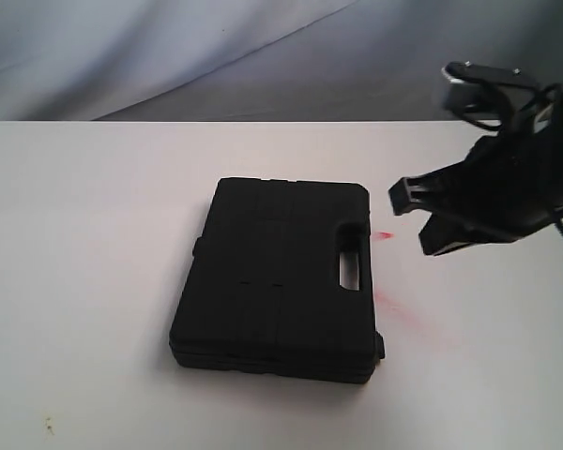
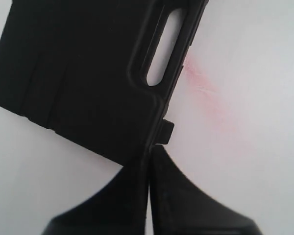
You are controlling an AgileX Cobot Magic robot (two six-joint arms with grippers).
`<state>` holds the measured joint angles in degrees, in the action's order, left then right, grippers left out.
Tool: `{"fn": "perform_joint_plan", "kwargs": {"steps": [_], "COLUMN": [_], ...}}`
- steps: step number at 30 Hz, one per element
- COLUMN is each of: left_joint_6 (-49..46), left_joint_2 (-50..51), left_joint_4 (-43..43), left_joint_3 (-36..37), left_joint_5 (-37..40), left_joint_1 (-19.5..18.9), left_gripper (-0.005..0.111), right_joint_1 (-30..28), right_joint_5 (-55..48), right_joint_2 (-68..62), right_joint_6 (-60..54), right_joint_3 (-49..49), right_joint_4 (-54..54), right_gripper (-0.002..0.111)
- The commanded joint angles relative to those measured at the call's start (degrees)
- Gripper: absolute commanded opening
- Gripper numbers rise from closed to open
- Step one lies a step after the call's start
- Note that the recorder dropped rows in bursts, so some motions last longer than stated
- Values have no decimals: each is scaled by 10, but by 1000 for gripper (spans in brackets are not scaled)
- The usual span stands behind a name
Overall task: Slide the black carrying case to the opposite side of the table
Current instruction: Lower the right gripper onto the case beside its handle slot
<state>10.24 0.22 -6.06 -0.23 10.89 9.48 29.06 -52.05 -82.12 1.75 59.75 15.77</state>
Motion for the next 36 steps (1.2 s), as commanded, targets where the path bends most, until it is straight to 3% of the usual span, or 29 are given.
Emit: {"fn": "perform_joint_plan", "kwargs": {"steps": [1,10,21,23,28,36], "left_joint_6": [0,0,0,0,0,0], "left_joint_2": [-2,-2,-2,-2,-2,-2], "left_joint_4": [4,4,4,4,4,4], "left_joint_3": [2,2,2,2,2,2], "left_joint_5": [0,0,0,0,0,0], "left_joint_1": [4,4,4,4,4,4], "left_gripper": [0,0,0,0,0,0], "right_joint_1": [33,56,56,56,56,49], "right_joint_5": [44,114,225,233,207,178], "right_joint_2": [-48,-112,-162,-173,-202,-236], "right_joint_6": [33,120,132,132,133,145], "right_joint_3": [3,3,3,3,46,77], "right_joint_4": [-29,-91,-89,-81,-80,-108], "right_gripper": [0,0,0,3,30,32]}}
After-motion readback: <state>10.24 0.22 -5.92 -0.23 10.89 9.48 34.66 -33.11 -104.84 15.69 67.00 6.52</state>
